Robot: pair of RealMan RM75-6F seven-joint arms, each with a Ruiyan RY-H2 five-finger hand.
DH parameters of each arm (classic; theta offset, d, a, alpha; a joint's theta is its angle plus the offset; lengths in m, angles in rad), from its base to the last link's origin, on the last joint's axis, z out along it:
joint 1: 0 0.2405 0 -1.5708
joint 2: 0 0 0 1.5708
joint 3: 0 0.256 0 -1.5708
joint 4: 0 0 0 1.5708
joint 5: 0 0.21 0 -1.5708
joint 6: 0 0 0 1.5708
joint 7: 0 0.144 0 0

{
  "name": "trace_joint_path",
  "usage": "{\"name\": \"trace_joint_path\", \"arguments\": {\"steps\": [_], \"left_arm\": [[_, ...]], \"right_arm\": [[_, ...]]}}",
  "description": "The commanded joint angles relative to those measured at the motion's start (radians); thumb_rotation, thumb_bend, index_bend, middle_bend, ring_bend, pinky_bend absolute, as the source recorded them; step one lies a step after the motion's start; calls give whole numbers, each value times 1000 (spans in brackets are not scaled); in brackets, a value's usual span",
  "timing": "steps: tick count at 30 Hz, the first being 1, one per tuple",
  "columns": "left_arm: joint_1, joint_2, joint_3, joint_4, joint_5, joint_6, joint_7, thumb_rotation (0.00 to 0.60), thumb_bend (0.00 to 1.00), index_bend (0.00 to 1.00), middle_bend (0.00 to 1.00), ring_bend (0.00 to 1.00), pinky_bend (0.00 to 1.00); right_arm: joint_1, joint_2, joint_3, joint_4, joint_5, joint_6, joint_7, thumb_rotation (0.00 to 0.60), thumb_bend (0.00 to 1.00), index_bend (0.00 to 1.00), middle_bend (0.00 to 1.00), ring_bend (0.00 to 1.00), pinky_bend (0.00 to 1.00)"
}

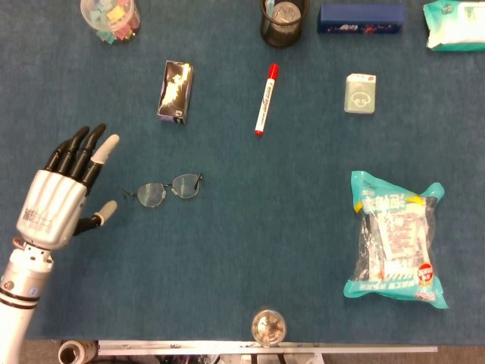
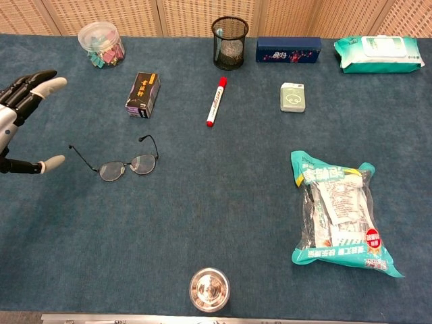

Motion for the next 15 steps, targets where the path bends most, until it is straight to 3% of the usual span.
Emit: {"name": "trace_joint_path", "arguments": {"steps": [1,8,15], "left_arm": [[21,33,-3,-71,-45,-25,26,600,283,0,0,0,169],[61,97,-15,-241,-165,-83,155,600,325,0,0,0,169],[63,91,-53,-260,-258,-139,204,600,325,0,0,0,169]], "right_arm": [[1,1,1,-4,-6,7,0,600,368,309,325,259,356],[5,19,9,-25,-19,26,-6,600,369,309,325,259,356],[12,30,14,-33,-12,19,-13,600,368,309,325,259,356]]}}
